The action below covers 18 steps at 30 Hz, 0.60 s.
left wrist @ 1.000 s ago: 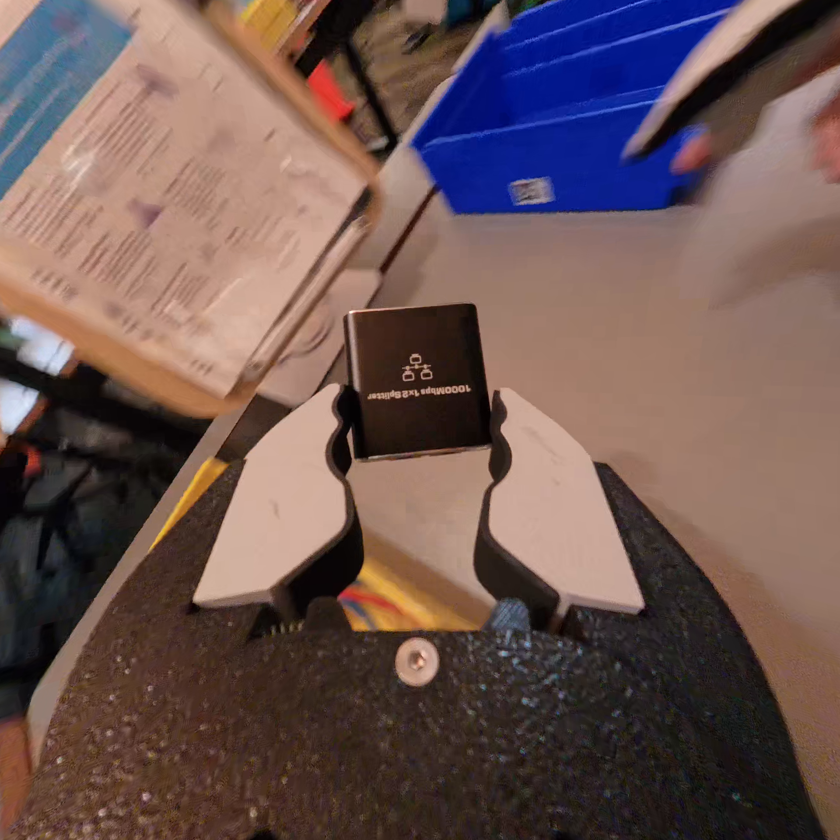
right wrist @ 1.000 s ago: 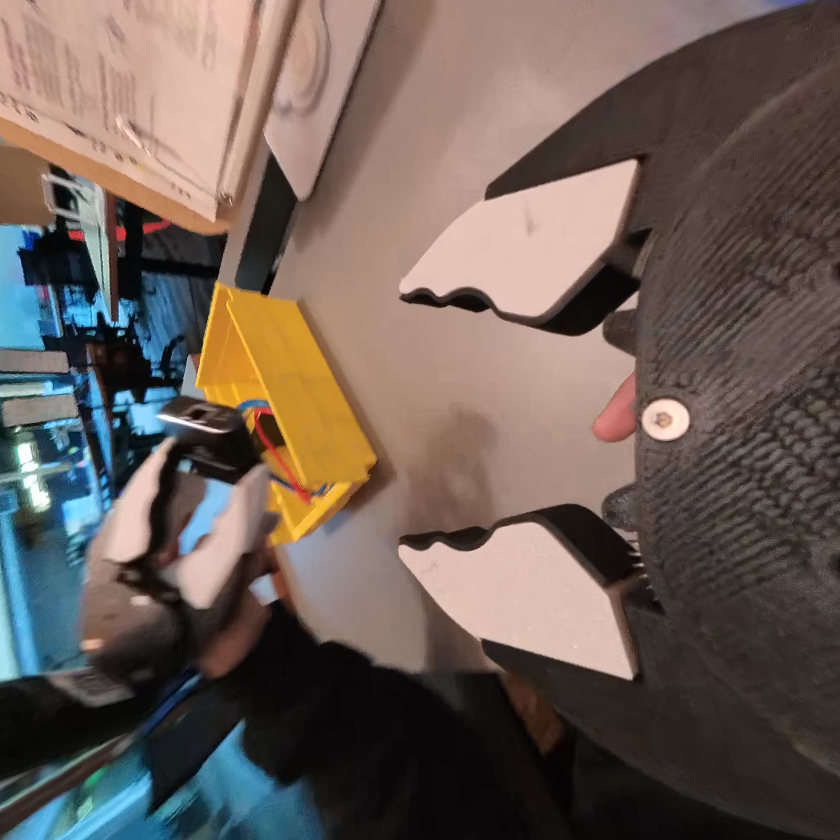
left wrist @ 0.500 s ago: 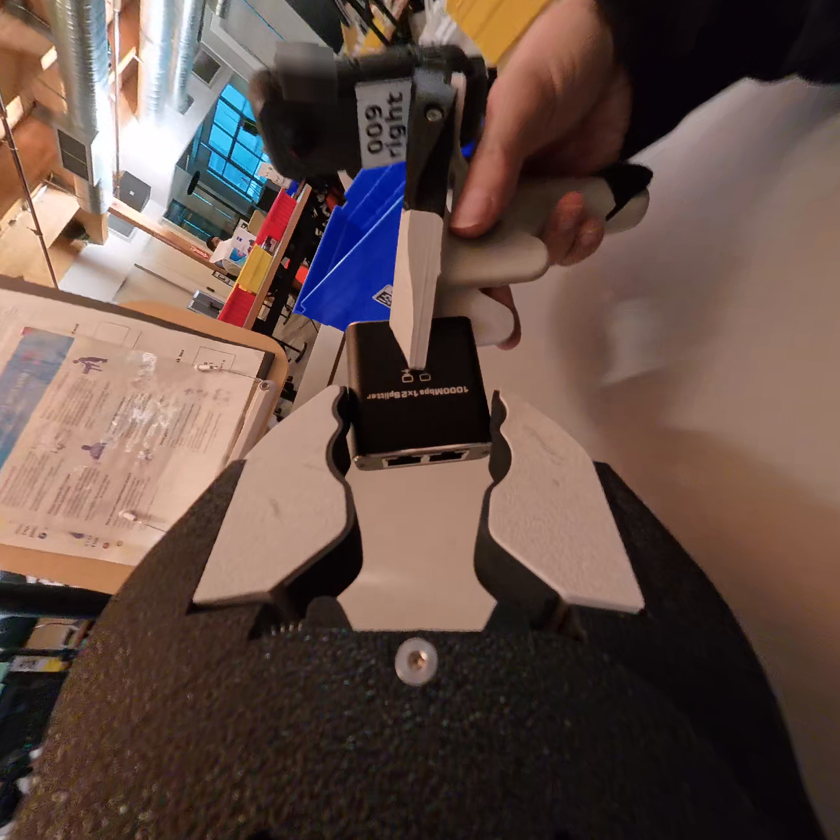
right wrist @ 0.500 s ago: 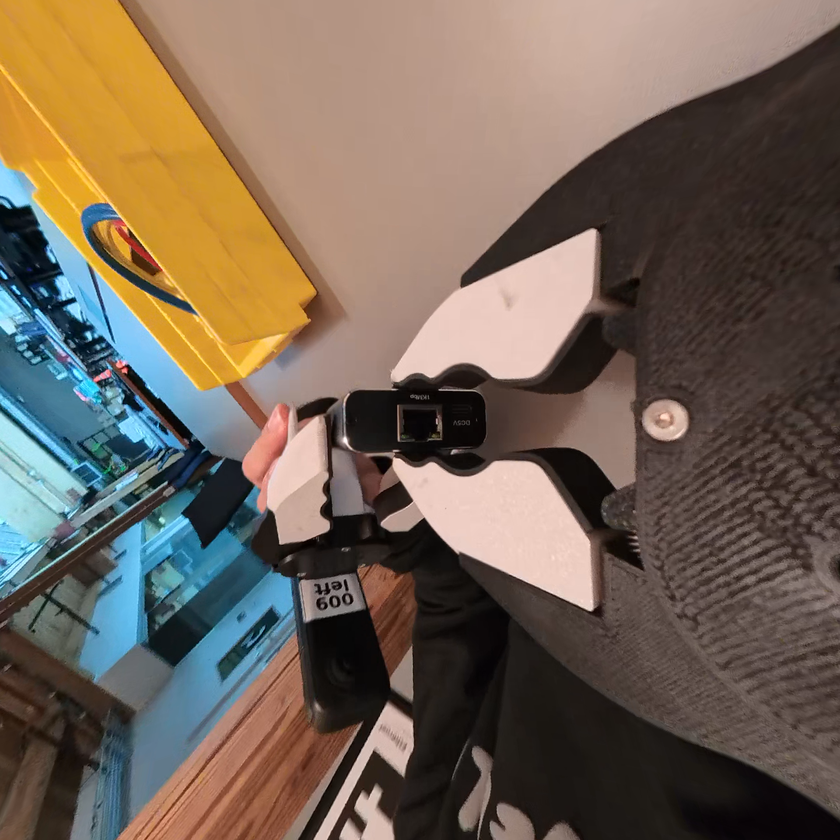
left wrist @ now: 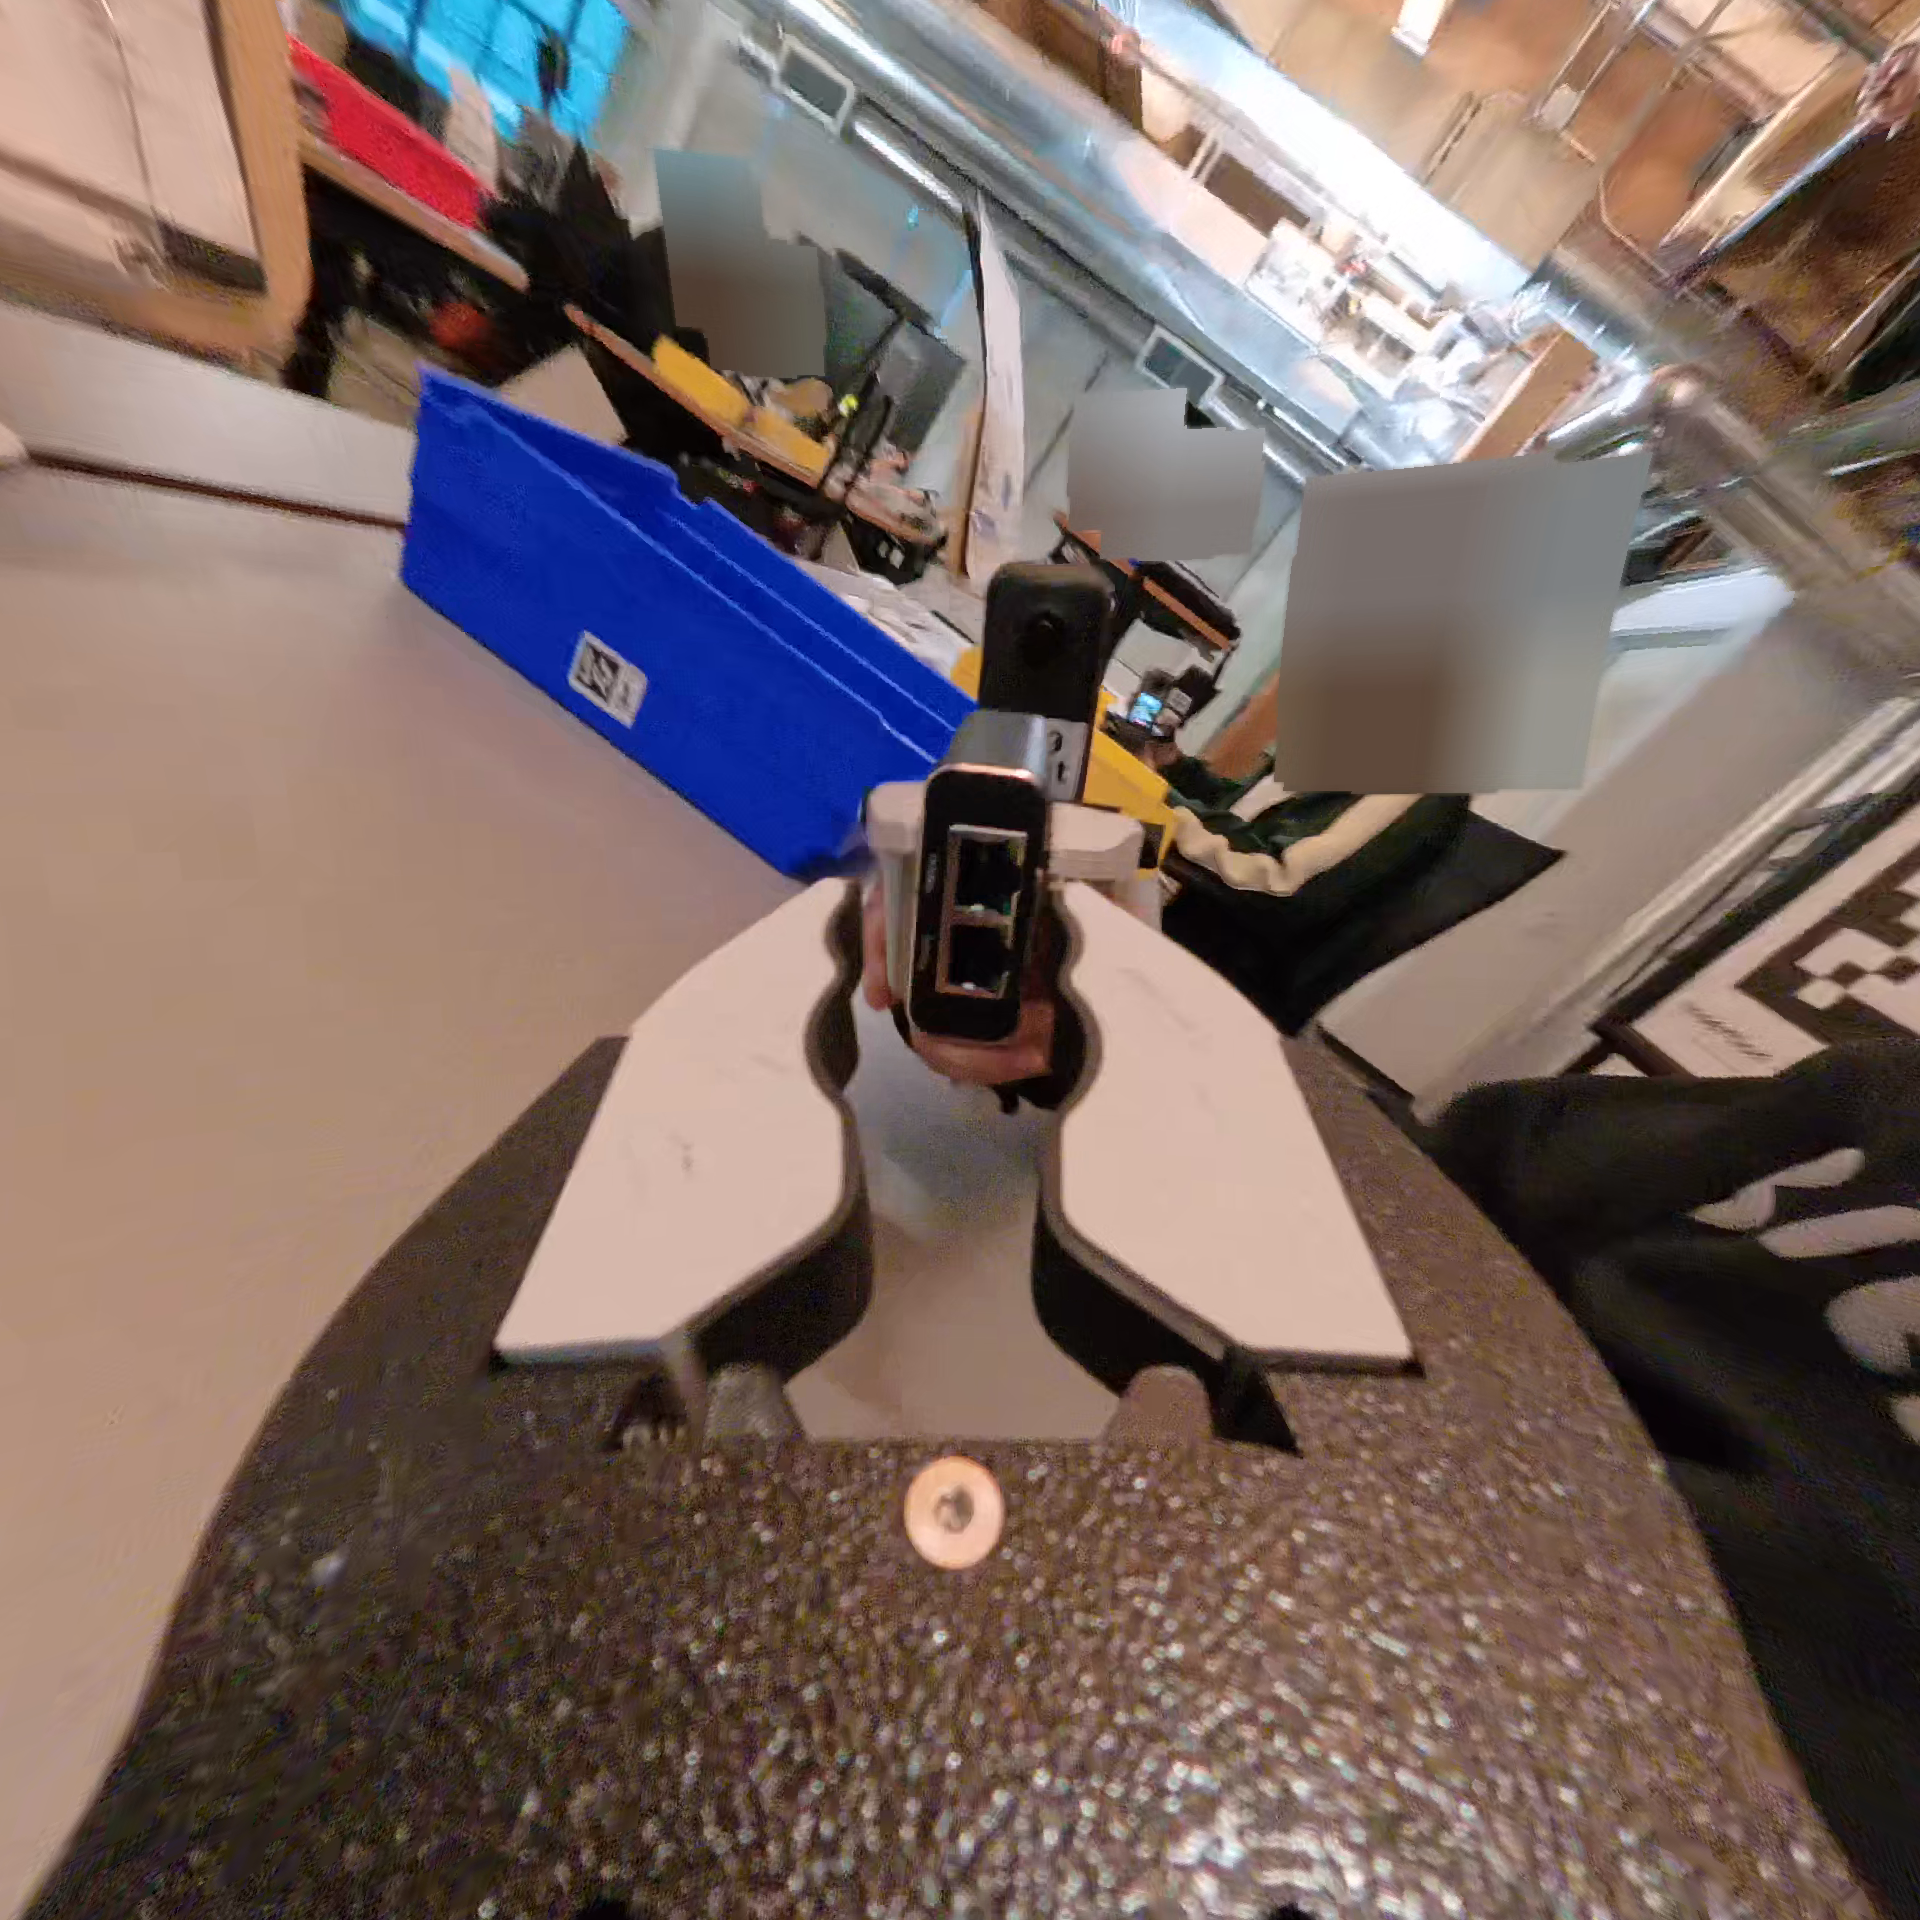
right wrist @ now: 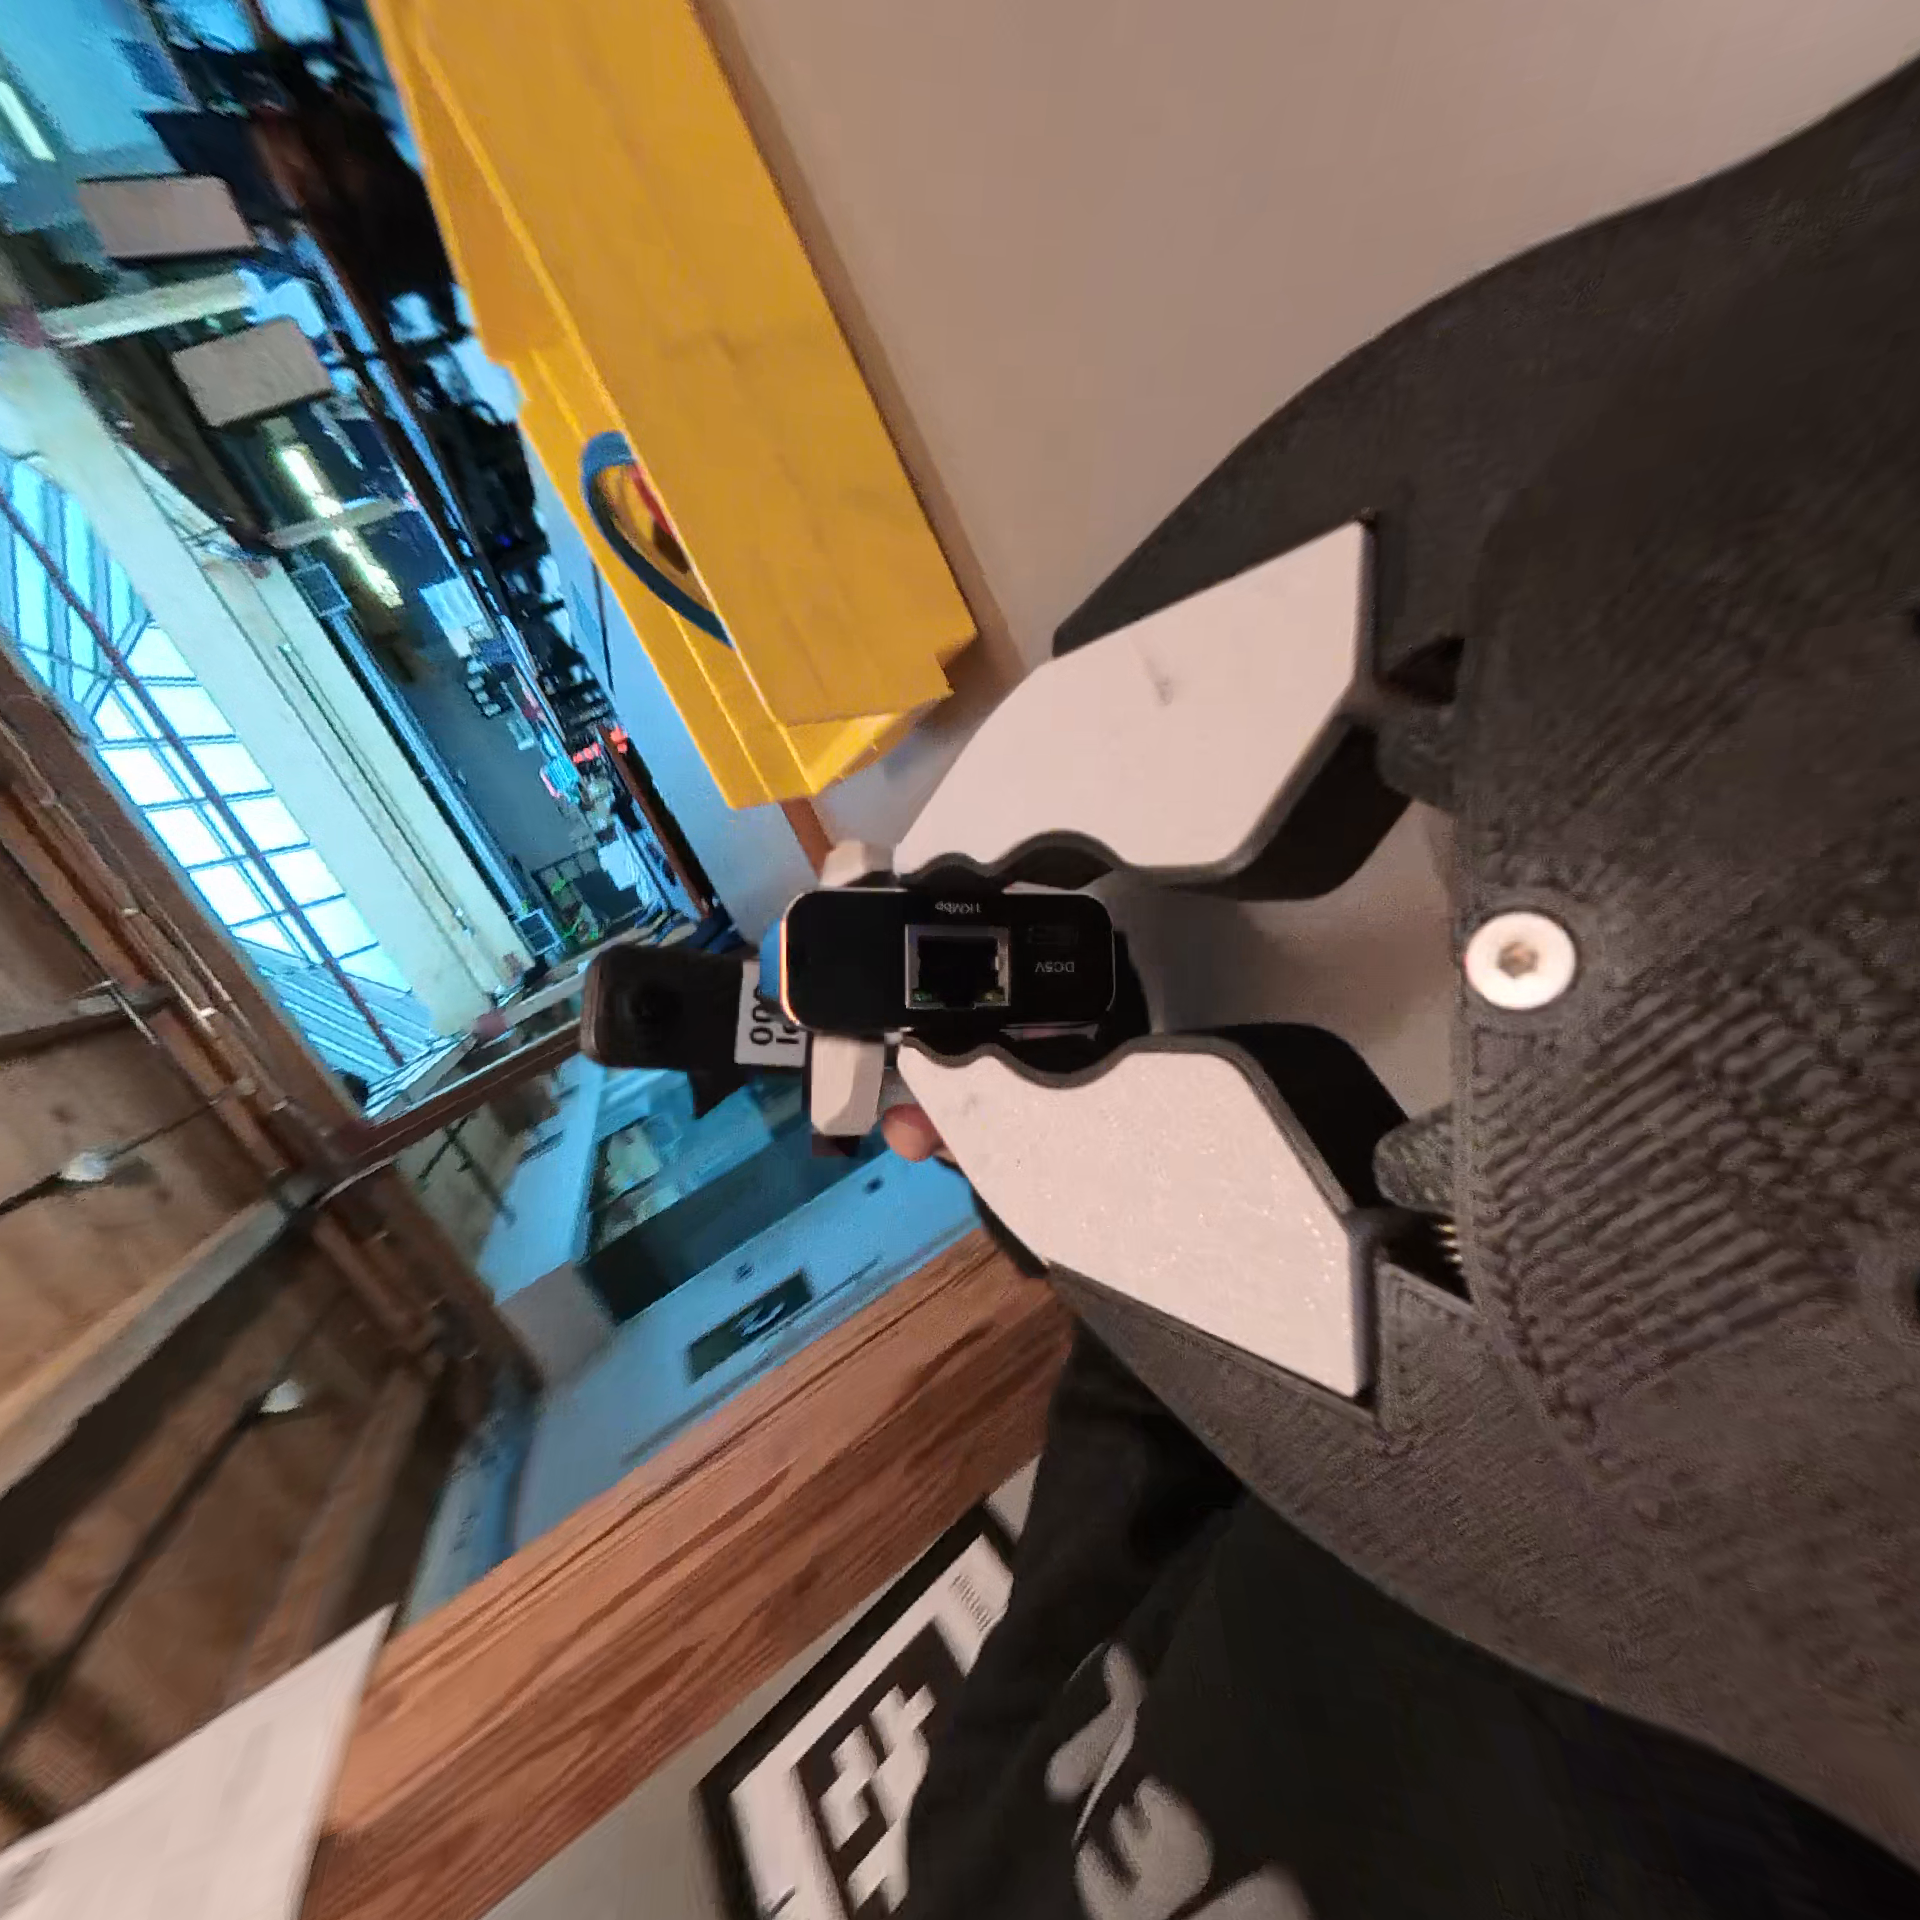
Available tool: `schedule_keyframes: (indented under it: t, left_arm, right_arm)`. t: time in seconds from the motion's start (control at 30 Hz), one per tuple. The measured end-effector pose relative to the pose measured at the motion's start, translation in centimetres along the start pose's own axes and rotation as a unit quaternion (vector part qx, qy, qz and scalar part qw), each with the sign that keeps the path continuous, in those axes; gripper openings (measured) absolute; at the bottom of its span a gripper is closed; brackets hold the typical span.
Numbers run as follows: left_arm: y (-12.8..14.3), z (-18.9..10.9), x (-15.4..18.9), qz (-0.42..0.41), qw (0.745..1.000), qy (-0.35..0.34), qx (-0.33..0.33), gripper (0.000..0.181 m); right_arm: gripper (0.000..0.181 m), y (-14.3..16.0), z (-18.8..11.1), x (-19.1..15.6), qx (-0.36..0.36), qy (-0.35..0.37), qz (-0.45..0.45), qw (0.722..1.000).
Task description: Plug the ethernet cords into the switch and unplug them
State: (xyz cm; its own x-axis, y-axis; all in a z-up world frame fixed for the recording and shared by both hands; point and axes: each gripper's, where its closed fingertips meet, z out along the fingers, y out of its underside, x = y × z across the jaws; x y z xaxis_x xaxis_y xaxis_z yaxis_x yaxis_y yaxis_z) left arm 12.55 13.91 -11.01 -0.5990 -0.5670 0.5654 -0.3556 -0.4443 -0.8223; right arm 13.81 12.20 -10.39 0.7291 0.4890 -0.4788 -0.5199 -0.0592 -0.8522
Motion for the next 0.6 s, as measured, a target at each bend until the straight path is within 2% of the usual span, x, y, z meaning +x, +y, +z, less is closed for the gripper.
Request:
schedule_keyframes:
  t: [0.07, 0.13, 0.4, 0.5, 0.6]
  left_arm:
    - [0.8, 0.0, 0.0, -0.006, 1.0, 0.012, -0.018, 0.027]
    - [1.5, 0.2, 0.0, -0.016, 0.999, 0.018, -0.034, 0.03]
    - [2.5, 1.0, -0.5, -0.024, 0.999, 0.038, -0.025, 0.026]
    - [3.0, 0.9, -0.7, -0.002, 0.998, 0.032, -0.049, 0.024]
    - [2.8, 0.6, -0.6, -0.057, 0.996, 0.033, -0.059, 0.023]
  right_arm:
    - [0.025, -0.1, 0.1, 0.0, -0.002, 0.019, -0.044, 0.999]
    - [0.024, 0.1, 0.1, 0.2, -0.005, 0.031, -0.062, 0.998]
    - [0.024, 0.5, 0.2, 0.0, -0.003, 0.026, -0.082, 0.996]
    - [0.024, 0.8, 0.0, 0.0, 0.003, 0.013, -0.069, 0.998]
    - [0.031, 1.7, -0.3, 0.1, -0.025, 0.025, -0.126, 0.991]
